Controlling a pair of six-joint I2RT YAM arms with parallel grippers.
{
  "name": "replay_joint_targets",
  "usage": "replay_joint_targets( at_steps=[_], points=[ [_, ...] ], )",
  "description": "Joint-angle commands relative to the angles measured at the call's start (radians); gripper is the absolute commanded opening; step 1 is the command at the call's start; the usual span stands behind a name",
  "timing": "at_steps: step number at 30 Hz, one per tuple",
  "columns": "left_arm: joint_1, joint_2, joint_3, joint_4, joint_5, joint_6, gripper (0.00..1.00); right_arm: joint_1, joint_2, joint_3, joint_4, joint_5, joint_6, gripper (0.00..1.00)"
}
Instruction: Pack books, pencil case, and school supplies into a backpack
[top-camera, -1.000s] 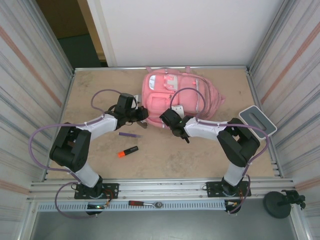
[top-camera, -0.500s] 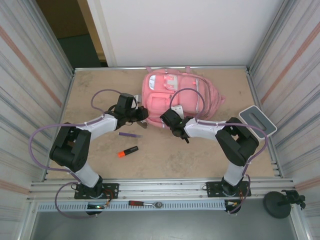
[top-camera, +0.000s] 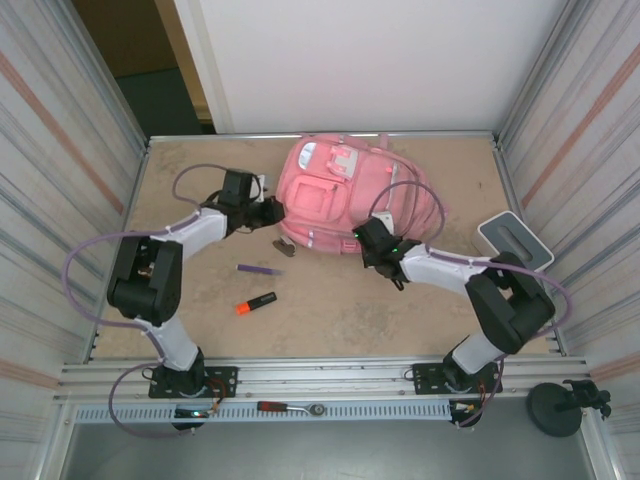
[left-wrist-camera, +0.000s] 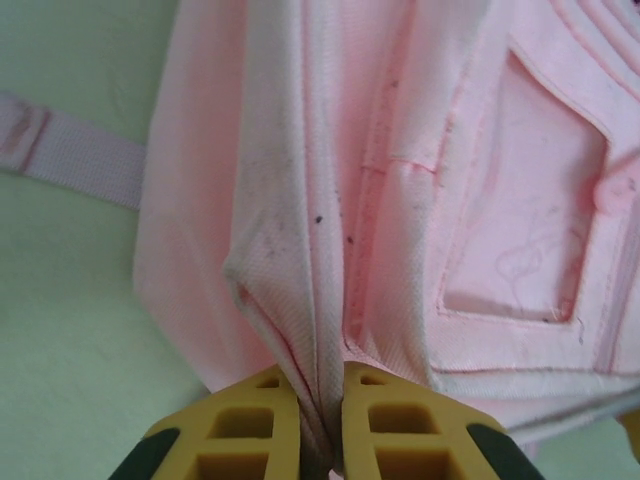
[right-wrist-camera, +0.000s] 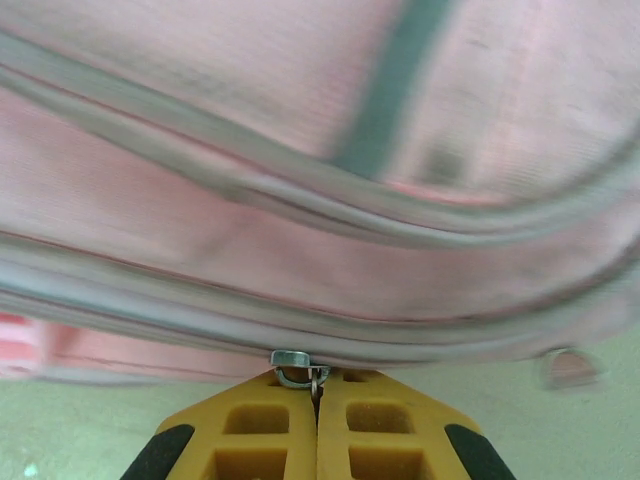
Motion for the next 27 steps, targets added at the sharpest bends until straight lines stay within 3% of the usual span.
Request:
replay_joint_targets(
  at_steps=[1,3,7,9,11,15,18,22,27],
  points=[
    [0.067,0.068,0.099,-0.027,-0.022,0.071,0.0,-0.053,-0.067,-0.043,0.018,-0.146,-0.027,0.0],
    [0.083,0.1,0.151,-0.064,-0.013,0.082,0.01,-0.057,-0.091,-0.053,0.052,-0.223,-0.025,0.0],
    [0.084,0.042,0.124,-0.067,-0.024,0.054,0.49,-0.054,-0.117,-0.046,0.077,-0.309,0.023,0.0],
    [0.075,-0.037,0.04,-0.031,-0.033,0.008,0.65,-0.054,-0.124,-0.043,0.089,-0.34,0.054,0.0],
    [0.05,-0.131,-0.06,0.007,-0.046,-0.042,0.74,-0.048,-0.127,-0.037,0.095,-0.349,0.083,0.0],
    [-0.087,-0.276,-0.232,0.089,-0.07,-0.17,0.82,-0.023,-0.14,-0.032,0.119,-0.352,0.121,0.0],
    [-0.227,-0.275,-0.271,0.155,-0.094,-0.26,0.83,0.005,-0.151,-0.029,0.149,-0.352,0.132,0.0],
    [-0.342,-0.184,-0.189,0.16,-0.155,-0.259,0.83,0.042,-0.153,-0.038,0.2,-0.375,0.133,0.0],
    [-0.378,-0.08,-0.081,0.144,-0.153,-0.243,0.79,0.061,-0.161,-0.055,0.21,-0.371,0.127,0.0]
  ],
)
